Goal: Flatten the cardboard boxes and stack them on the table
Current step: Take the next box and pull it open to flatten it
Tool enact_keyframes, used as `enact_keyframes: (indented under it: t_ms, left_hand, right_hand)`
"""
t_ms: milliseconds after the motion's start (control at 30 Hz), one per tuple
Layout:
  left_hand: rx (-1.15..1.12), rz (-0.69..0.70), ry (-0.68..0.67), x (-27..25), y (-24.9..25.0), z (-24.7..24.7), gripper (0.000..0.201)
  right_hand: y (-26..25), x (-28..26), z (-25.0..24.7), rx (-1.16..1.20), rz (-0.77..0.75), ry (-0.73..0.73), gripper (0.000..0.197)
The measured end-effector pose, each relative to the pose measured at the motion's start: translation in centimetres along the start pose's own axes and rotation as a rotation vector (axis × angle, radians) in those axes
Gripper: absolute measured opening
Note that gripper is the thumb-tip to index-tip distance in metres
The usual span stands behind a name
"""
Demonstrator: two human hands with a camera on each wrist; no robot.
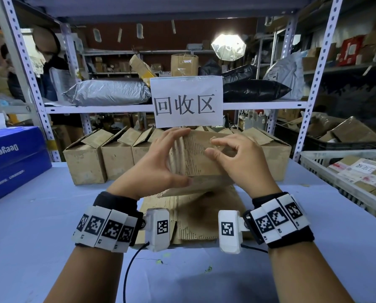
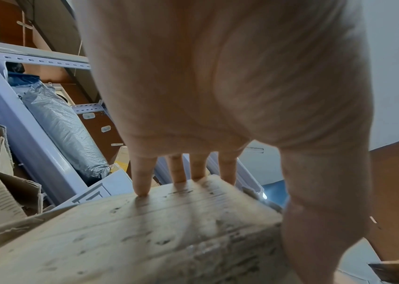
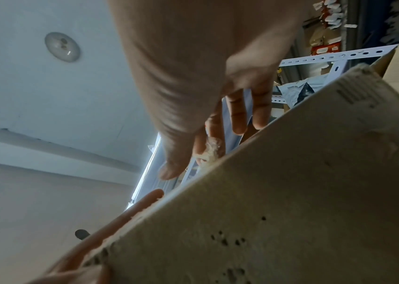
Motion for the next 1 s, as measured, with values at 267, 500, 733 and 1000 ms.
enact_keyframes:
  t_ms: [267, 500, 733, 1000]
  left_hand:
    - [-0.004, 0.000, -0.017, 0.0, 0.2, 0.0, 0.109]
    - [-0.002, -0.007, -0.034, 0.0, 0.1, 0.0, 0.107]
    - [0.014, -0.007, -0.044, 0.1, 0.4, 0.3, 0.104]
    - [0.016, 0.001, -0.047, 0.1, 0.5, 0.4, 0.104]
  right_hand:
    - [0.2, 0.4, -0.3, -0.038, -0.018, 0.060, 0.014]
    - [1.5, 0.5, -0.7, 0.034, 0.132, 0.151, 0.016]
    - [1.5, 0.2, -0.2, -0.079, 0.134, 0.141, 0.033]
    - [1.5, 0.2, -0.3, -0.155, 0.181, 0.049, 0.039]
Point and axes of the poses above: each hand's wrist, its own x-axis towards the middle knuckle, its own z-axis out of the palm, y = z × x, the point moved 6 cm from there along x, towards the middle knuckle, and after that the axes turned 8 degrees about -y, right-handed, at the moved point
